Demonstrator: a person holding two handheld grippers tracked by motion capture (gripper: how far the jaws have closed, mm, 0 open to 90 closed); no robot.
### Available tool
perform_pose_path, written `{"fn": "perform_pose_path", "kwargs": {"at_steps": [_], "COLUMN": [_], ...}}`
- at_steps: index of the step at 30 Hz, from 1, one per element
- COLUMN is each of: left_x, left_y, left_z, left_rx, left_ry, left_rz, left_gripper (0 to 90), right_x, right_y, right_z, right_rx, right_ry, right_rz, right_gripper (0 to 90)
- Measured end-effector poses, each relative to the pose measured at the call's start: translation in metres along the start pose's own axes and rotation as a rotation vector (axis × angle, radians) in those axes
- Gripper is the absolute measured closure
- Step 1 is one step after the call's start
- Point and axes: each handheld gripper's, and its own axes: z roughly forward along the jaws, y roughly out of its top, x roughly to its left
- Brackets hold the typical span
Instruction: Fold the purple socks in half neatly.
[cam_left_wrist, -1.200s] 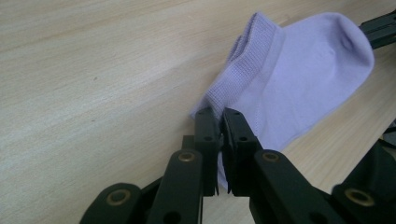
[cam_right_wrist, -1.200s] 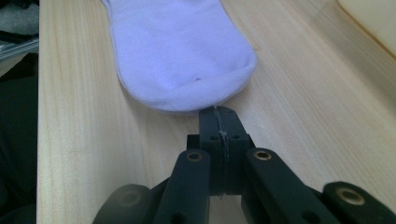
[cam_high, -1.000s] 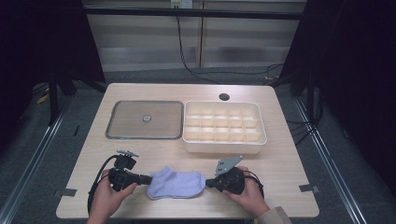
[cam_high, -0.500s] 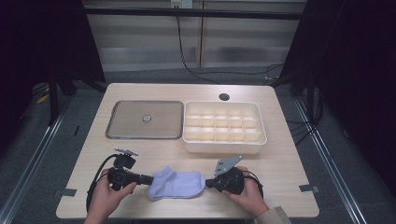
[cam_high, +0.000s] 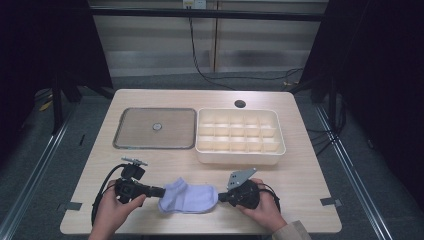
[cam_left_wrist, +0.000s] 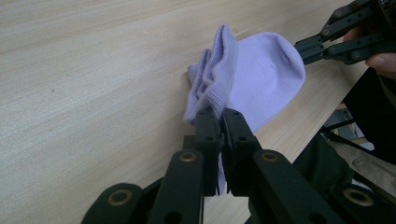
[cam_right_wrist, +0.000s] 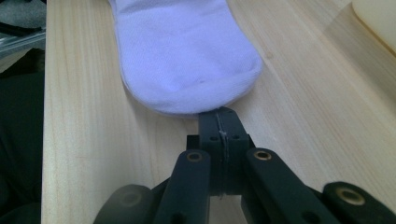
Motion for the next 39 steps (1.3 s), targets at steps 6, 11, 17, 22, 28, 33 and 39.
{"fn": "perform_pose_path", "kwargs": {"at_steps": [6, 11, 17, 22, 28, 33, 39], "left_x": [-0.002, -0.007, -0.013, -0.016, -0.015, -0.005, 0.003], "left_y": [0.002, 0.004, 0.007, 0.009, 0.010, 0.003, -0.003], "left_z": [-0.002, -0.003, -0.003, -0.002, -0.002, -0.001, 0.000], "left_rx": [0.002, -0.017, -0.014, -0.002, 0.013, 0.023, 0.069], "left_ry": [-0.009, -0.016, -0.019, -0.018, 0.010, 0.033, 0.081], "left_rz": [0.003, -0.015, -0.007, 0.001, -0.005, -0.050, -0.035], "left_gripper": [85.8, 85.8, 85.7, 85.8, 85.8, 85.8, 85.7], "right_x": [0.002, 0.004, 0.004, 0.003, 0.003, 0.003, 0.003], "right_y": [0.003, 0.004, 0.005, 0.005, 0.006, 0.006, 0.006], "right_z": [0.002, 0.004, 0.005, 0.005, 0.007, 0.007, 0.007], "right_rx": [-0.004, 0.002, 0.000, -0.001, -0.003, -0.003, 0.000], "right_ry": [0.002, 0.005, 0.010, 0.010, 0.011, 0.010, 0.010], "right_rz": [-0.005, -0.010, -0.005, -0.008, -0.021, -0.021, -0.024], "right_gripper": [89.8, 89.8, 89.6, 89.5, 89.4, 89.0, 88.7]}}
